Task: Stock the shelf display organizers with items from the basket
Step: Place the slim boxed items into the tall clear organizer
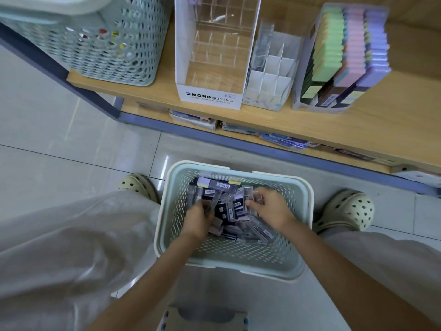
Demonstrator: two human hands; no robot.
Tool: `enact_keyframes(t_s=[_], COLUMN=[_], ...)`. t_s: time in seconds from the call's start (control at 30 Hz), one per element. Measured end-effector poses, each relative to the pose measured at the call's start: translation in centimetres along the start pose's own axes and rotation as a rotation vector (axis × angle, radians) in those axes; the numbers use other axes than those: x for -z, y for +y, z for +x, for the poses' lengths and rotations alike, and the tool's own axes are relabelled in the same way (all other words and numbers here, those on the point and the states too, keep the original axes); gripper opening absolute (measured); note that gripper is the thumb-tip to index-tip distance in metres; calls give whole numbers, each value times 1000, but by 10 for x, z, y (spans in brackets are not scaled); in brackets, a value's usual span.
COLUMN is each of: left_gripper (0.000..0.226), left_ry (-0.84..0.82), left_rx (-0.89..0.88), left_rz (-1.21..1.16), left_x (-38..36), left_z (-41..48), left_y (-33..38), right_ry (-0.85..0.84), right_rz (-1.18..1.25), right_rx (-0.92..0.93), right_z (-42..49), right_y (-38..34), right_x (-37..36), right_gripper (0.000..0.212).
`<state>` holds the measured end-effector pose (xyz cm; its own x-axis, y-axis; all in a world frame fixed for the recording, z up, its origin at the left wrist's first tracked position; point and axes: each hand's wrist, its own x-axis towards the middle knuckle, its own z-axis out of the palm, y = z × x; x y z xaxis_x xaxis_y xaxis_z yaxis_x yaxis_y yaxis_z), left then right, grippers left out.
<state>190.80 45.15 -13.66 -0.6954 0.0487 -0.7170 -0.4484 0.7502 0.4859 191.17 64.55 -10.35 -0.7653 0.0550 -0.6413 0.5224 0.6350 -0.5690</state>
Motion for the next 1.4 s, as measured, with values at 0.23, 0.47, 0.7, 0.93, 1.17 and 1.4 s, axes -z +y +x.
enact_keyframes(t_s=[0.23,0.47,0.7,0.93,1.17,1.4], left_gripper=[21,17,12,20,33,33], left_ry=[-212,-225,-279,-205,-281,-326], left_rx=[-53,-214,-335,-268,-263,-299], left_rz=[-446,-616,-498,-482,-609,-677], left_x=[5,22,30,39,55,60], left_z=[-32,-63,-83,-93,-102,-101], left_y=[22,47,47,50,61,60], right_ry=[-80,-110,-115,-127,19,57], right_rz=[190,228,56,61,343,492], right_rx=[65,123,167,248,280,367], right_z=[-17,-40,-58,-74,-65,-67], right_y=[-29,-56,-67,-90,-87,-88], right_x=[18,23,16,18,24,12], right_gripper=[19,8,18,37,7,16])
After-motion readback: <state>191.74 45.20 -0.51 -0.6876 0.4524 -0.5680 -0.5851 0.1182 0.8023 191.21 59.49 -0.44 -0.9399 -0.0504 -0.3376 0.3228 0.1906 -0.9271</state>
